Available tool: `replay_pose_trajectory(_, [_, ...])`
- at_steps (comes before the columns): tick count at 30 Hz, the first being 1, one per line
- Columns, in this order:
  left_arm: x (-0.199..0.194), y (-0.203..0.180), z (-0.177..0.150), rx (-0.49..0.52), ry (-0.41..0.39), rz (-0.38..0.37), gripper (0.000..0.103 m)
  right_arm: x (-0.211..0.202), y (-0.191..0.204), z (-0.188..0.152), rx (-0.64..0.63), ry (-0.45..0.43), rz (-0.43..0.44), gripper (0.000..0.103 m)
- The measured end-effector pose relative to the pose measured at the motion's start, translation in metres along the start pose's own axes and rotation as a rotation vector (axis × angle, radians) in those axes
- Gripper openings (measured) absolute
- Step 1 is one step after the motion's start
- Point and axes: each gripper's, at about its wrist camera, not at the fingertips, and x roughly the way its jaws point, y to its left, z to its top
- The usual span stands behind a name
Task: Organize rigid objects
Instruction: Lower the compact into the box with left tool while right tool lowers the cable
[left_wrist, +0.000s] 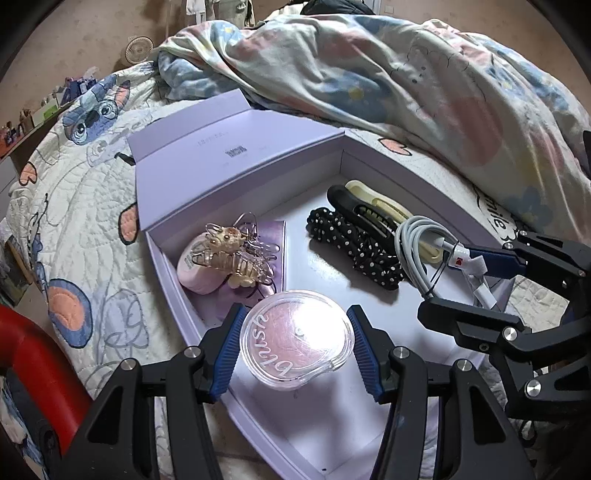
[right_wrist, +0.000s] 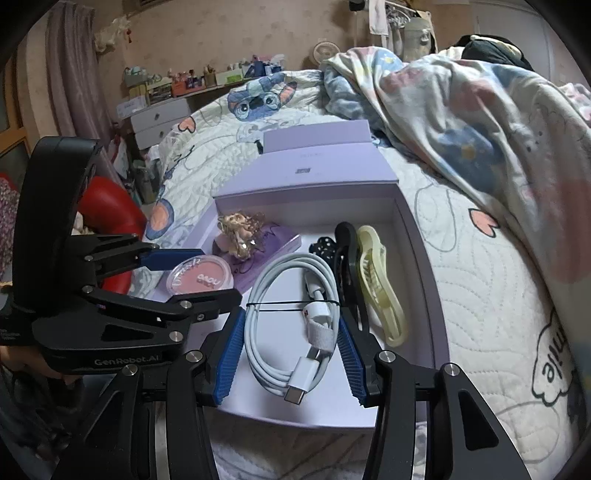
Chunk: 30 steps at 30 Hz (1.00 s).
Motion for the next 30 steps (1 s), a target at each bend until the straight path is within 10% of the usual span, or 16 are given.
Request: replay_pose_trajectory(30, [0.037,-0.001,0.009,0.098,0.074,0.064,0.055,0.045,-0.017,-0.004,0.031,0.151,-0.024,0.049])
